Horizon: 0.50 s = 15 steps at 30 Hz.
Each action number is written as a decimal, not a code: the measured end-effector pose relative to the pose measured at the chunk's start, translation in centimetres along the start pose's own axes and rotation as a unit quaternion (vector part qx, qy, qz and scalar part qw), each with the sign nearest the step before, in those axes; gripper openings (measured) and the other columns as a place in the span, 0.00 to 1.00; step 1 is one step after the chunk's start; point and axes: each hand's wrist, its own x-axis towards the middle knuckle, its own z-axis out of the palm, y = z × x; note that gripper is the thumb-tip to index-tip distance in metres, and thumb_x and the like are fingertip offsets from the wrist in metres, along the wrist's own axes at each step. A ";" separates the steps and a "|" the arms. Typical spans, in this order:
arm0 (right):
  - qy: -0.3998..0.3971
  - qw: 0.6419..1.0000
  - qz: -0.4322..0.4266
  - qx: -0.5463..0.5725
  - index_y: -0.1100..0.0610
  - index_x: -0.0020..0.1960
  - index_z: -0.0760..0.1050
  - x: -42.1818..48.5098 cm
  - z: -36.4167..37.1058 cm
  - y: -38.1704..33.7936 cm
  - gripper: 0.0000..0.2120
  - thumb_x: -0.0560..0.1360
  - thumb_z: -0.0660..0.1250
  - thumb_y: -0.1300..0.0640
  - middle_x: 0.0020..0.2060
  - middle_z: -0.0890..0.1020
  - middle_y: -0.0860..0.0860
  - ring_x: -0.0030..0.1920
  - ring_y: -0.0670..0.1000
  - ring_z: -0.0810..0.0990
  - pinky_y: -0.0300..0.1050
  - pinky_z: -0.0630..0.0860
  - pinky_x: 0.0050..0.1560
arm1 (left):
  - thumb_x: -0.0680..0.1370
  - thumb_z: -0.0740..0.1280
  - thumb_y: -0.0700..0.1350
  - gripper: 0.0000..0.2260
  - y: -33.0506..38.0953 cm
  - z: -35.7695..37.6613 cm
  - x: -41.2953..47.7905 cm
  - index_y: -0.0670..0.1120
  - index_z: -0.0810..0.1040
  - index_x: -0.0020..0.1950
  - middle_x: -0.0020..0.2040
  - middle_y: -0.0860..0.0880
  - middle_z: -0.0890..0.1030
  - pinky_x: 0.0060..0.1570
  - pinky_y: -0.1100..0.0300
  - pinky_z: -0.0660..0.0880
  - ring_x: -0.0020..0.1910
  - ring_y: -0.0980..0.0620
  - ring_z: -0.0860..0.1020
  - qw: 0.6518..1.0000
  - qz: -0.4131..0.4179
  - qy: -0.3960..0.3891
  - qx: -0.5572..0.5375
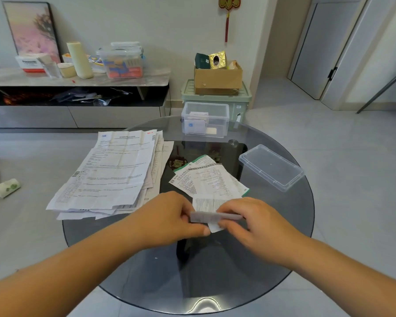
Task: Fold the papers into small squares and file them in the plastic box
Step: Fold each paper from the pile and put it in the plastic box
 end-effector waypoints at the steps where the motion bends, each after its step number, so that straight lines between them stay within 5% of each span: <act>1: 0.009 1.000 0.017 0.008 0.42 0.55 0.76 0.4 0.1 0.0 0.06 0.79 0.65 0.44 0.46 0.79 0.37 0.48 0.42 0.75 0.39 0.71 0.47 | 0.73 0.73 0.60 0.13 0.1 0.2 0.2 0.51 0.80 0.39 0.30 0.53 0.76 0.28 0.71 0.66 0.28 0.58 0.72 1.000 0.004 0.021 0.023; 4: 0.046 0.994 0.100 0.028 0.39 0.64 0.69 1.4 0.5 0.0 0.19 0.76 0.68 0.39 0.54 0.78 0.40 0.54 0.47 0.74 0.44 0.74 0.53 | 0.75 0.69 0.64 0.15 0.2 0.8 1.2 0.52 0.79 0.43 0.33 0.55 0.77 0.30 0.69 0.66 0.32 0.56 0.76 0.993 0.000 0.061 0.101; 7: 0.043 0.986 0.161 -0.012 0.44 0.74 0.59 1.9 0.5 -0.2 0.36 0.73 0.69 0.35 0.59 0.74 0.42 0.56 0.46 0.66 0.48 0.67 0.63 | 0.74 0.69 0.67 0.19 0.0 1.4 2.1 0.51 0.75 0.38 0.35 0.54 0.78 0.35 0.61 0.74 0.36 0.55 0.77 0.986 -0.023 0.085 0.138; 10: 0.042 0.983 0.168 -0.057 0.43 0.73 0.61 2.2 0.5 -0.1 0.36 0.71 0.67 0.31 0.53 0.70 0.41 0.57 0.47 0.66 0.48 0.62 0.58 | 0.72 0.70 0.67 0.20 0.1 1.5 2.6 0.51 0.72 0.38 0.38 0.54 0.79 0.40 0.59 0.77 0.39 0.55 0.78 0.986 -0.047 0.085 0.136; 15: -0.005 0.986 0.157 -0.058 0.39 0.70 0.63 2.2 0.0 0.2 0.30 0.72 0.66 0.31 0.56 0.68 0.41 0.60 0.47 0.64 0.48 0.60 0.59 | 0.70 0.76 0.62 0.21 0.2 1.1 3.1 0.53 0.67 0.44 0.43 0.55 0.77 0.34 0.64 0.68 0.40 0.57 0.76 0.992 -0.071 0.072 0.075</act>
